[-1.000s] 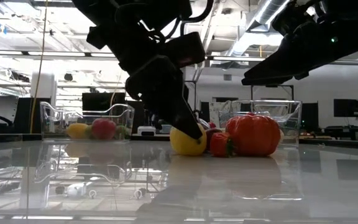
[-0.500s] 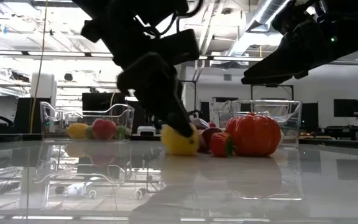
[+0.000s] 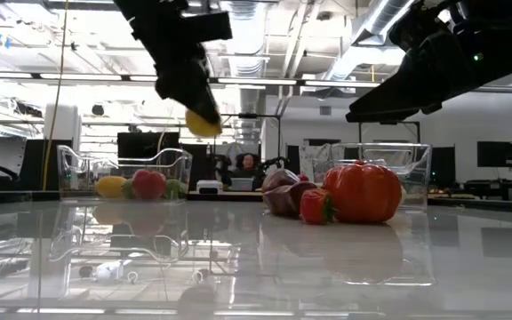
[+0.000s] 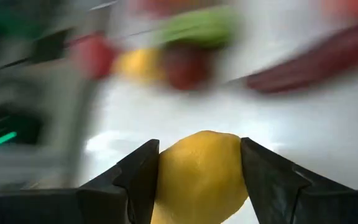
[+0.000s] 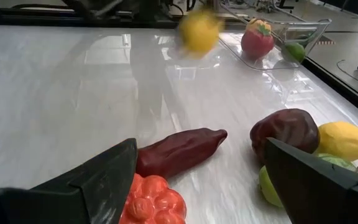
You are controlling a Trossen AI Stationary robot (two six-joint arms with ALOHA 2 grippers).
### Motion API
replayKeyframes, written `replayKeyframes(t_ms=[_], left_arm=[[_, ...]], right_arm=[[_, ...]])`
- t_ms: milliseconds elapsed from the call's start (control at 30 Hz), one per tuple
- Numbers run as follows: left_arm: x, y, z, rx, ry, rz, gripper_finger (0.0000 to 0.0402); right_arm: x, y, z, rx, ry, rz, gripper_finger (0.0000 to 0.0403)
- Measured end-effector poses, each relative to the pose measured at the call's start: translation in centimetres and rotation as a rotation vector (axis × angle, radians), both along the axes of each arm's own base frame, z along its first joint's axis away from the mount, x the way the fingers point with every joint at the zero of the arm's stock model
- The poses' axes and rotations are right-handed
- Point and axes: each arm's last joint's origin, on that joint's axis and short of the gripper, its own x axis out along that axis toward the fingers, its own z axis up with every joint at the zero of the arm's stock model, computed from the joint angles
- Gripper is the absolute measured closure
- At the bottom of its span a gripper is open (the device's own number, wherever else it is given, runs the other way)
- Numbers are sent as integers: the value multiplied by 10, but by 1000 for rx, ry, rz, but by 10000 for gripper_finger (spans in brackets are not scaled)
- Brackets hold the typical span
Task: Sort produce into baskets
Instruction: Put the bottom yellow lemon into the left transparent bin
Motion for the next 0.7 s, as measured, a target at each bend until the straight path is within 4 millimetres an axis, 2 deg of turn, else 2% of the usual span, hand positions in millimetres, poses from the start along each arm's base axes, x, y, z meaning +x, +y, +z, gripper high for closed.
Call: replayKeyframes(t_ms=[133,267,367,500,700], left_arm=[[-28,31,27,206,-61,251,211],[-58,65,38,286,-121,447,211],[-78,91,38,267,-143,560,211],[-101,124,28,190,-128,677,211],[-122,161,7,91,-128,810,195]], right_arm=[[0,0,0,1,-1,0,31],[0,0,0,1,1,0,31],[0,0,0,0,1,0,31],[0,0,0,1,0,0,31],[0,0,0,2,-2,-1,31]])
